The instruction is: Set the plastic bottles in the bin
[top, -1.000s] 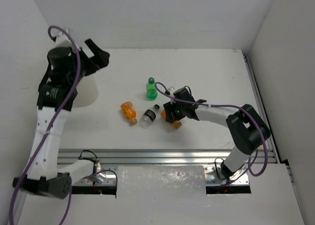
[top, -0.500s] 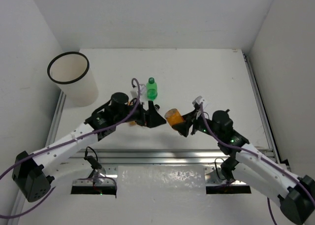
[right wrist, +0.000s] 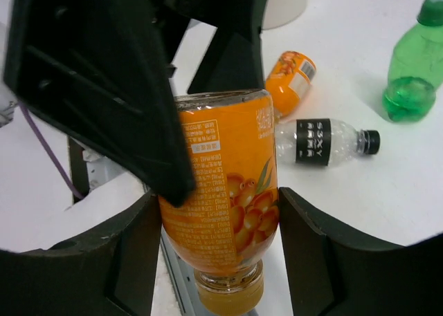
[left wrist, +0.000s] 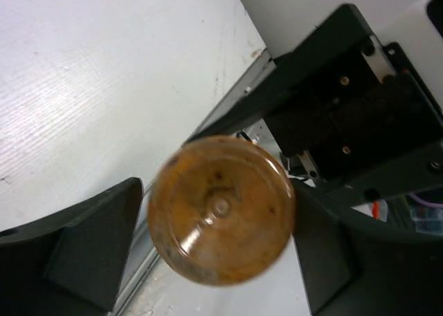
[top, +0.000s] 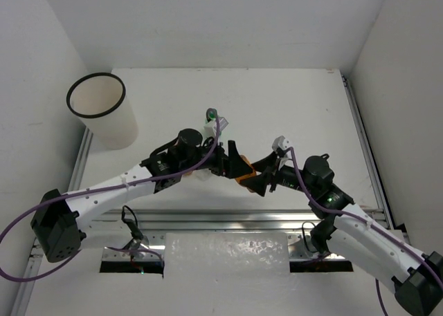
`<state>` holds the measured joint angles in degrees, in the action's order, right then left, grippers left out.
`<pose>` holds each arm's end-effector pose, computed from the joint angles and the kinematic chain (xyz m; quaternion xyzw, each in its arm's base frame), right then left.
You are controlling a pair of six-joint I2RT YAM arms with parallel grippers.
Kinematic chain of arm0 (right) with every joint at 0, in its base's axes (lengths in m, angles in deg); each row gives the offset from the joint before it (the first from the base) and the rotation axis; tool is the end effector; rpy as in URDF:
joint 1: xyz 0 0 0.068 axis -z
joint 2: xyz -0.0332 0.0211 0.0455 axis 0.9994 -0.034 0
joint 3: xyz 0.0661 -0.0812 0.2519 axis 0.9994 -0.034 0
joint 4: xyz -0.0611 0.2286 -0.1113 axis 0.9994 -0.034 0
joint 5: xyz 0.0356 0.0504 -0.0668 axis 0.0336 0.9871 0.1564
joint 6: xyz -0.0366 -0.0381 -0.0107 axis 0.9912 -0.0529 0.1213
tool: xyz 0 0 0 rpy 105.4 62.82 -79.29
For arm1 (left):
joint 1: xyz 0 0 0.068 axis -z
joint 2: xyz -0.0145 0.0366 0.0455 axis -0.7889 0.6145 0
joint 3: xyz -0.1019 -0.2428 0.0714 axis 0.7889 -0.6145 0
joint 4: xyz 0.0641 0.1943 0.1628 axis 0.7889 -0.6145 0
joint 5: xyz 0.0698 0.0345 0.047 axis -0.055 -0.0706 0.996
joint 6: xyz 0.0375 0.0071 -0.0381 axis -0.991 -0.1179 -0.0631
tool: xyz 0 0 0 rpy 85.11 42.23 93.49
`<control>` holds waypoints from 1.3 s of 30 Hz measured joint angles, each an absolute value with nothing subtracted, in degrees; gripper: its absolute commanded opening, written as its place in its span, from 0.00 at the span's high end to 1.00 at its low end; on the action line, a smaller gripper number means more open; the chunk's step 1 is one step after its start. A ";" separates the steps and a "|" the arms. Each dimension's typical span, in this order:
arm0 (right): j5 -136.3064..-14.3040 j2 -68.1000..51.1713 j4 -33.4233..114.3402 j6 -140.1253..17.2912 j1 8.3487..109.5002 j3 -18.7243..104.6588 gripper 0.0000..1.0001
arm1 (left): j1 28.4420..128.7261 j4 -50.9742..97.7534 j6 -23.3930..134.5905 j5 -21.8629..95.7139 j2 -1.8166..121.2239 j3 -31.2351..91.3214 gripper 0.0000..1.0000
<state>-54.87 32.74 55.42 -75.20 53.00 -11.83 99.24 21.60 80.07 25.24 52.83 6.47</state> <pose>0.1325 0.1134 0.2509 -0.2528 0.6871 0.4646 0.4982 0.1784 -0.2101 0.2960 0.1772 0.7915 -0.4827 0.3304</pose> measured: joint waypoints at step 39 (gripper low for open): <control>-83.98 9.83 42.20 -77.48 52.70 -0.46 0.01 | 36.29 -19.51 71.31 63.62 74.32 53.33 0.00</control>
<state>-83.98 9.83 42.20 -77.48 52.70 -0.46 36.29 -19.51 71.31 63.62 74.32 53.33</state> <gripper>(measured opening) 0.986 0.985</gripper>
